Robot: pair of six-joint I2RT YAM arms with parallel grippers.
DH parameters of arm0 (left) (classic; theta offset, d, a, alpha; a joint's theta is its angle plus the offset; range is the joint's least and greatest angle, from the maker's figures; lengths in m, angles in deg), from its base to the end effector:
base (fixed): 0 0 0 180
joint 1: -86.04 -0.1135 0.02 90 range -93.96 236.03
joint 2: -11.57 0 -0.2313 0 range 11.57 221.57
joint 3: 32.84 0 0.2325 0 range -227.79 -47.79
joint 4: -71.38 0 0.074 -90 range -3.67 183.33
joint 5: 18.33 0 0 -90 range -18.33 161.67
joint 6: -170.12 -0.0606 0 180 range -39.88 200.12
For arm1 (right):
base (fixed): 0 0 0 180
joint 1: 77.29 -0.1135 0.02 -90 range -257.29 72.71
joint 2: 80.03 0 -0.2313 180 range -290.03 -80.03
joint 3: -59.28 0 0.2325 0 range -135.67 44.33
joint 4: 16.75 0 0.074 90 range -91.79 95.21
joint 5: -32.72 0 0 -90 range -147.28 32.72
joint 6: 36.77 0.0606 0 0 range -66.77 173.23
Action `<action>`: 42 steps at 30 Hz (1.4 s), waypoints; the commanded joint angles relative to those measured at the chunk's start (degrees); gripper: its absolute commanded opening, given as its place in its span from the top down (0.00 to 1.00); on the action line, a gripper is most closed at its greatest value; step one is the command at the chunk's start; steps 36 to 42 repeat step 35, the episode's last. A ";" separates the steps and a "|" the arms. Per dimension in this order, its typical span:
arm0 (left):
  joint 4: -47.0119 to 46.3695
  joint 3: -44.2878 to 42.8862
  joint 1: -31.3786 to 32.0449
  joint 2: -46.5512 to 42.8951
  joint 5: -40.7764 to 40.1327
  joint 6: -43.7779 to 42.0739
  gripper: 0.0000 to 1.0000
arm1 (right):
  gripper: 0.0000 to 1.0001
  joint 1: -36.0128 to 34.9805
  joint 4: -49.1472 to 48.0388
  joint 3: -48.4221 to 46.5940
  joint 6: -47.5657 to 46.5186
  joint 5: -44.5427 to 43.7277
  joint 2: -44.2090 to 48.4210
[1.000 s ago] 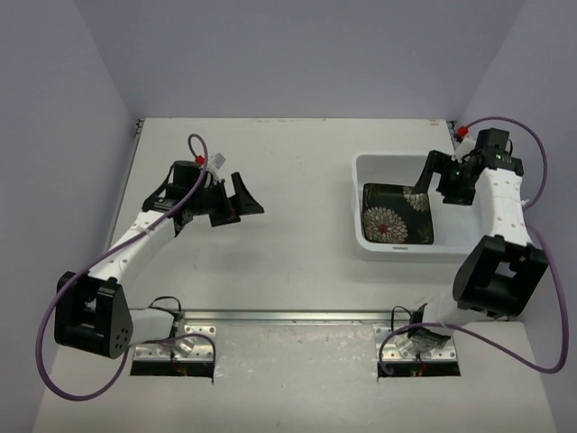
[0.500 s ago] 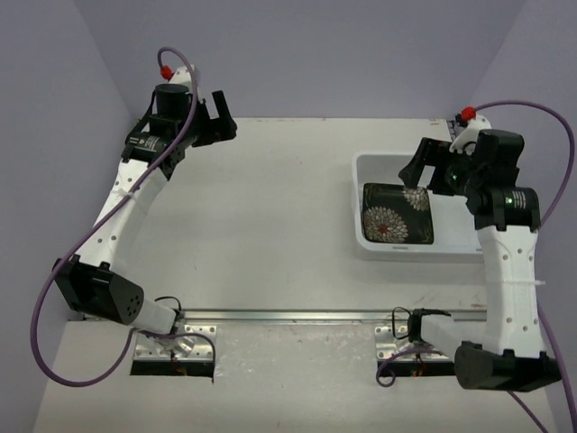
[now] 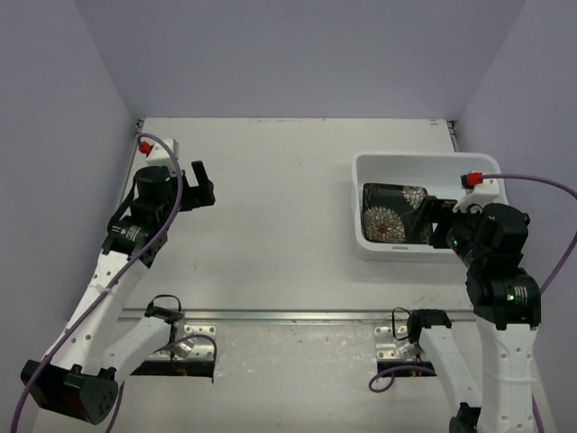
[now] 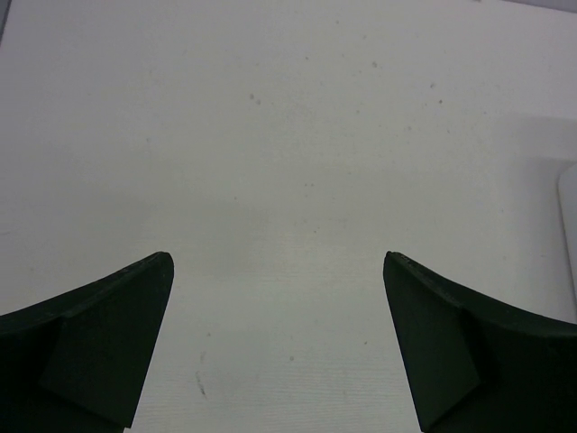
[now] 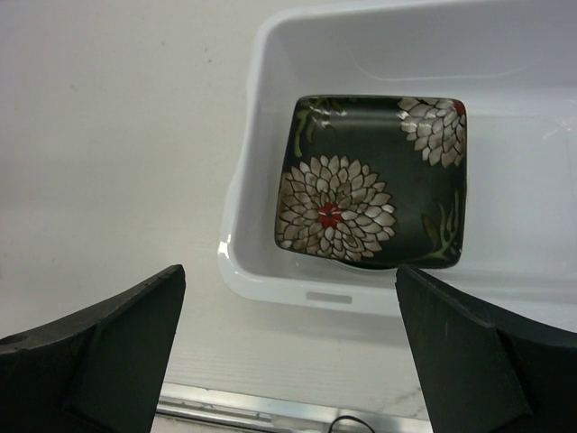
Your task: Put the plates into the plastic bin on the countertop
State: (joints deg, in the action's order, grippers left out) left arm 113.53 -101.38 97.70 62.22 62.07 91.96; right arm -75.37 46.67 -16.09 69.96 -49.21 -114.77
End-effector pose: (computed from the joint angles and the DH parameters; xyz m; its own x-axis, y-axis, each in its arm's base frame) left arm 0.2141 -0.0339 0.3088 -0.4042 -0.1232 -0.9064 -0.0333 0.9922 -0.1200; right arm 0.1301 0.0041 0.3448 -0.3984 0.2985 -0.8673 0.0193 0.9481 0.3175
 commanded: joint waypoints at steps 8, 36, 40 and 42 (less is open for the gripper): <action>3.46 -0.72 1.51 -4.68 -13.13 -1.38 0.00 | 0.01 -4.11 4.38 1.81 -5.75 -10.42 2.85; 0.87 -4.36 2.67 -0.84 -15.06 -0.89 0.00 | 0.01 -4.38 -0.85 4.14 -7.45 -12.79 4.36; 0.87 -4.36 2.67 -0.84 -15.06 -0.89 0.00 | 0.01 -4.38 -0.85 4.14 -7.45 -12.79 4.36; 0.87 -4.36 2.67 -0.84 -15.06 -0.89 0.00 | 0.01 -4.38 -0.85 4.14 -7.45 -12.79 4.36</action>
